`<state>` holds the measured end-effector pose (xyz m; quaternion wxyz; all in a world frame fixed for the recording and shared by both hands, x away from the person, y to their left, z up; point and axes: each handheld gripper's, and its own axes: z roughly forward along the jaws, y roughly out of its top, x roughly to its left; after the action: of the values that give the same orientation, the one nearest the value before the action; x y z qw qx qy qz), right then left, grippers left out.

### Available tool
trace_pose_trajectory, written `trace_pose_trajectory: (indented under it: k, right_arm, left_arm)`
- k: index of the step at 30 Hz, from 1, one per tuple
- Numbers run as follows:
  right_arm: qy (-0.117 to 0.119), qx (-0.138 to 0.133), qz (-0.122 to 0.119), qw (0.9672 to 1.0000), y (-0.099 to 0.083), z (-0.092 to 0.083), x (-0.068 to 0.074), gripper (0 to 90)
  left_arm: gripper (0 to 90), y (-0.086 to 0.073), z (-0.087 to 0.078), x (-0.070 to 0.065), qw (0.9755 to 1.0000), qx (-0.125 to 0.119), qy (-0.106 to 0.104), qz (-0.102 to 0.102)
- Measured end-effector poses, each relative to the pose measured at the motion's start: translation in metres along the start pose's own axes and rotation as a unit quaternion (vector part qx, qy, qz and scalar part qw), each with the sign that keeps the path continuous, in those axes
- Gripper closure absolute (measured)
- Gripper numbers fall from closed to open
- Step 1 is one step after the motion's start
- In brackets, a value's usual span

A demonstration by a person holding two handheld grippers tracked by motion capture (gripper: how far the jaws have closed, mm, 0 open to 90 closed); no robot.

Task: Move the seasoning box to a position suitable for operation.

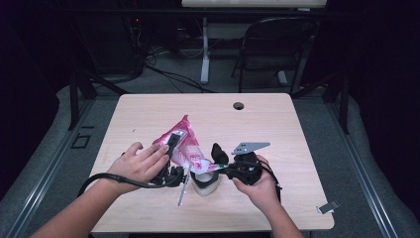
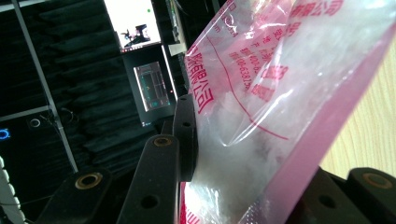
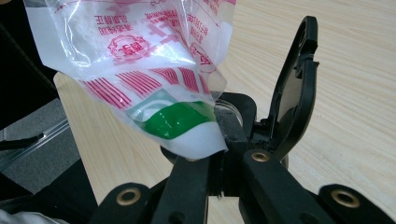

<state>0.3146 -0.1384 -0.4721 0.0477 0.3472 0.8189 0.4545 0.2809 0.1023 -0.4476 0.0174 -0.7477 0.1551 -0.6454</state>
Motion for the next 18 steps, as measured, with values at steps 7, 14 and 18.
trace_pose_trajectory:
  k: [7,14,18]
  right_arm:
    - [0.0,0.001,0.001,1.0,-0.0003,0.0004,0.0001,90.0]
    - [0.001,0.002,0.002,1.0,-0.0009,0.0012,-0.0001,90.0]
    - [-0.001,0.003,0.002,1.0,-0.001,0.0012,-0.0002,90.0]
  left_arm:
    - [74.8,0.0,0.0,-0.0001,1.0,0.0,0.0,0.0]
    - [74.8,0.0006,0.0,-0.0007,1.0,0.001,-0.004,0.002]
    - [74.8,0.0009,-0.0003,-0.0007,1.0,0.001,-0.004,0.004]
